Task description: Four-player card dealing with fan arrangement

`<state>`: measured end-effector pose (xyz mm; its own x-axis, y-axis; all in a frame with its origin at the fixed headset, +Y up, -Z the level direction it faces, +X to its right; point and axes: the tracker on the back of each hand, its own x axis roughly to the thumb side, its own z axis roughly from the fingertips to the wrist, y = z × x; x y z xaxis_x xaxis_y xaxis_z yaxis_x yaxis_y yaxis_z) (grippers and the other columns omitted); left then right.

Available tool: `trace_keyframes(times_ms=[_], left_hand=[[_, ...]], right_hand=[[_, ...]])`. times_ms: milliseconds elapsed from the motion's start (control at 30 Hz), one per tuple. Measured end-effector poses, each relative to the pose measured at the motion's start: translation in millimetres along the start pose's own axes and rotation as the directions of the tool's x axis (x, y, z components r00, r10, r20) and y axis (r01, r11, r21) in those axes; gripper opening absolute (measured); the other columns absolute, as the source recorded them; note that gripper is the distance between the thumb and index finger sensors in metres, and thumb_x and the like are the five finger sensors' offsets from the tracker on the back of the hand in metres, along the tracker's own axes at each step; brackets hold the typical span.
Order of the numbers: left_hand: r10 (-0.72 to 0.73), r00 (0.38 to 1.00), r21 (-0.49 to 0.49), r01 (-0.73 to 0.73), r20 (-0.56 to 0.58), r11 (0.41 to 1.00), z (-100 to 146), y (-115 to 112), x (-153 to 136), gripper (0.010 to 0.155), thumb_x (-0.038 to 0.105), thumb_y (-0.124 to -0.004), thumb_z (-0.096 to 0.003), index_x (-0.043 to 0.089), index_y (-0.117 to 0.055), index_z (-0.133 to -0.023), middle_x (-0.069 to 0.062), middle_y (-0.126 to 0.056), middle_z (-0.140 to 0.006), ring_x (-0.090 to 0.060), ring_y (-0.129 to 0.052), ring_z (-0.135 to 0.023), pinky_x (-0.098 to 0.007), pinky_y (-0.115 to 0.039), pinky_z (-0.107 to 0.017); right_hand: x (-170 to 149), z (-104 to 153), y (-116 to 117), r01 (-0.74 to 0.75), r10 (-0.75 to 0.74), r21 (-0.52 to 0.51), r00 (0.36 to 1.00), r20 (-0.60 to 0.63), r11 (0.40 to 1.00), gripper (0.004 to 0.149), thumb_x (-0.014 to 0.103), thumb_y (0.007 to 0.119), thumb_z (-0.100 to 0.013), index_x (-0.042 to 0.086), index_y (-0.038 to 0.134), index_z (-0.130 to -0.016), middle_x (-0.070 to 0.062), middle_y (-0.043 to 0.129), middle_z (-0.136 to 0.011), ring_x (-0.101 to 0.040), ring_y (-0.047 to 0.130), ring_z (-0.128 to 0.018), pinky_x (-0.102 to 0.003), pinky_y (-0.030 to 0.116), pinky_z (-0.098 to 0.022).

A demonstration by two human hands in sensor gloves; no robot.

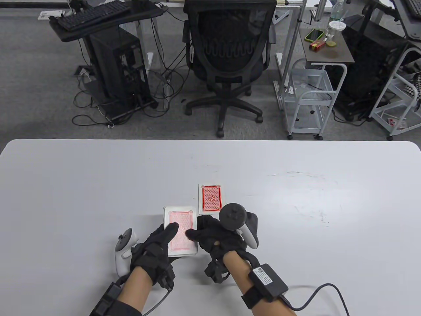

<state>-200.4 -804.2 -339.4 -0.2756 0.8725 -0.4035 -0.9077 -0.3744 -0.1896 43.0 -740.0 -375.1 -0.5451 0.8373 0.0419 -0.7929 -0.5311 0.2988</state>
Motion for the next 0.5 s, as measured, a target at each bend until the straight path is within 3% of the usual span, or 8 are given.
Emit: trace_keyframes(times_ms=[167, 267, 400, 500], left_hand=[[0.061, 0.998, -0.044, -0.061, -0.017, 0.997, -2.1, -0.2, 2.5, 0.056, 0.047, -0.077, -0.0553, 0.024, -0.060, -0.103, -0.002, -0.081, -0.099, -0.032, -0.094, -0.084, -0.048, -0.086, -0.057], [0.031, 1.000, -0.010, -0.031, -0.006, 0.999, -0.5, 4.0, 6.1, 0.055, 0.047, -0.077, -0.0551, 0.024, -0.061, -0.103, -0.002, -0.082, -0.098, -0.032, -0.096, -0.082, -0.047, -0.087, -0.056], [0.059, 0.998, 0.043, -0.059, -0.002, 0.997, 0.4, 15.5, 5.7, 0.055, 0.047, -0.078, -0.0549, 0.024, -0.062, -0.102, -0.002, -0.083, -0.097, -0.032, -0.096, -0.082, -0.047, -0.087, -0.055], [0.050, 0.999, 0.064, -0.050, -0.004, 0.997, -0.6, 21.1, 6.1, 0.055, 0.047, -0.078, -0.0550, 0.024, -0.062, -0.103, -0.002, -0.082, -0.098, -0.032, -0.096, -0.082, -0.047, -0.087, -0.055]], right_hand=[[-16.6, 0.1, -15.7, 0.178, -0.179, 0.048, 0.984, 0.011, 0.983, 0.058, 0.029, 0.088, -0.048, 0.002, 0.067, -0.095, -0.004, 0.090, -0.072, -0.018, 0.105, -0.048, -0.058, 0.074, -0.053], [-24.9, -1.0, -35.9, 0.186, -0.185, 0.047, 0.983, -0.020, 0.981, 0.062, 0.029, 0.088, -0.049, 0.000, 0.063, -0.098, -0.004, 0.090, -0.072, -0.019, 0.104, -0.046, -0.057, 0.074, -0.052], [-46.2, -6.7, -85.1, 0.008, -0.016, -0.066, 0.994, -0.110, 0.998, 0.066, 0.029, 0.088, -0.050, -0.002, 0.058, -0.101, -0.005, 0.090, -0.072, -0.016, 0.101, -0.037, -0.055, 0.076, -0.048], [-64.8, -11.6, -117.2, -0.202, 0.167, -0.123, 0.955, -0.243, 0.972, 0.069, 0.029, 0.086, -0.051, -0.002, 0.054, -0.103, -0.006, 0.088, -0.072, -0.016, 0.097, -0.035, -0.056, 0.075, -0.047]])
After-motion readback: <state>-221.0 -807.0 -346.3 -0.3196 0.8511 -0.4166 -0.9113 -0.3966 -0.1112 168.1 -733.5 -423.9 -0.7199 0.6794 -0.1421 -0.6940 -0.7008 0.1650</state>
